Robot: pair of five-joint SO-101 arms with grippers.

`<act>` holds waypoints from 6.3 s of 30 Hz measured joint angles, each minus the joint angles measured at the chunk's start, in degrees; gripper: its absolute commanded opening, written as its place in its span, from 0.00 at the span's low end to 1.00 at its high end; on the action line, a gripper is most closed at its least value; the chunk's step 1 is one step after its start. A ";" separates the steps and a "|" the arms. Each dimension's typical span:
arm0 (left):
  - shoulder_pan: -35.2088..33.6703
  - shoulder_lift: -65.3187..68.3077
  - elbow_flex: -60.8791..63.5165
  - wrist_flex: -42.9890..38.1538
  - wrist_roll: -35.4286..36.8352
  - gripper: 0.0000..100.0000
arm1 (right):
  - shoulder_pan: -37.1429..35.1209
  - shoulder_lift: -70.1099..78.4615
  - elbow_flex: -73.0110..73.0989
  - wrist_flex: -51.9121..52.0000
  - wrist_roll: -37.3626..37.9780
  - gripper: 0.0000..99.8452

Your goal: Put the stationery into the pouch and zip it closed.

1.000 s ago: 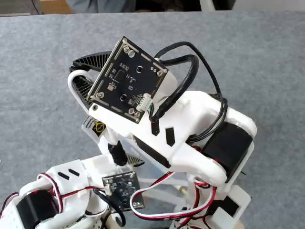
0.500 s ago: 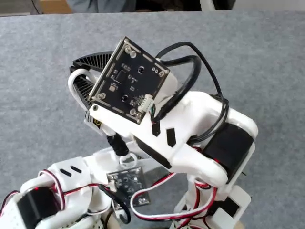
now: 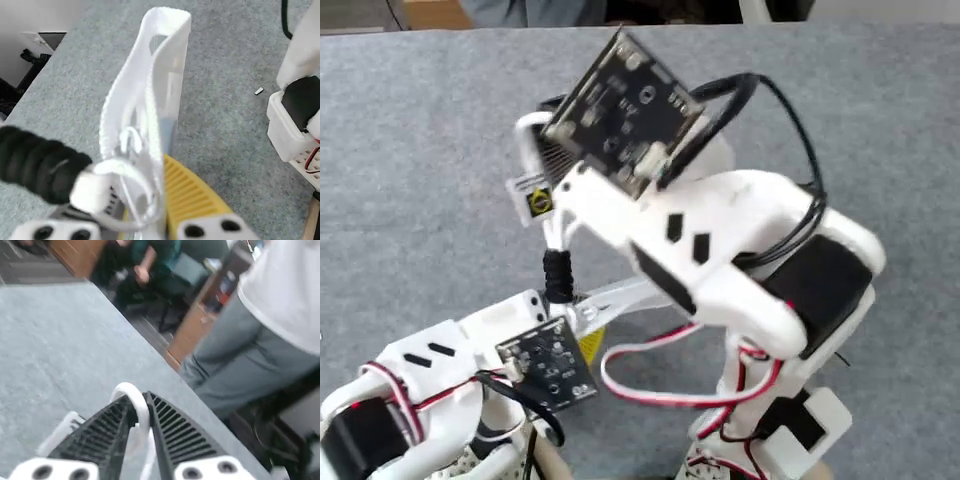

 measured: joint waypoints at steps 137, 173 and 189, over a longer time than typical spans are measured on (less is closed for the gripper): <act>-11.60 -1.05 -11.60 1.76 6.33 0.29 | 53.36 -20.22 21.19 -10.11 -7.21 0.01; -9.58 -1.05 -2.73 -2.29 -4.13 0.29 | -12.66 -12.57 8.00 -12.48 2.11 0.01; -4.57 -1.05 -5.27 4.40 -8.70 0.29 | -13.01 -11.69 7.91 -10.11 2.55 0.01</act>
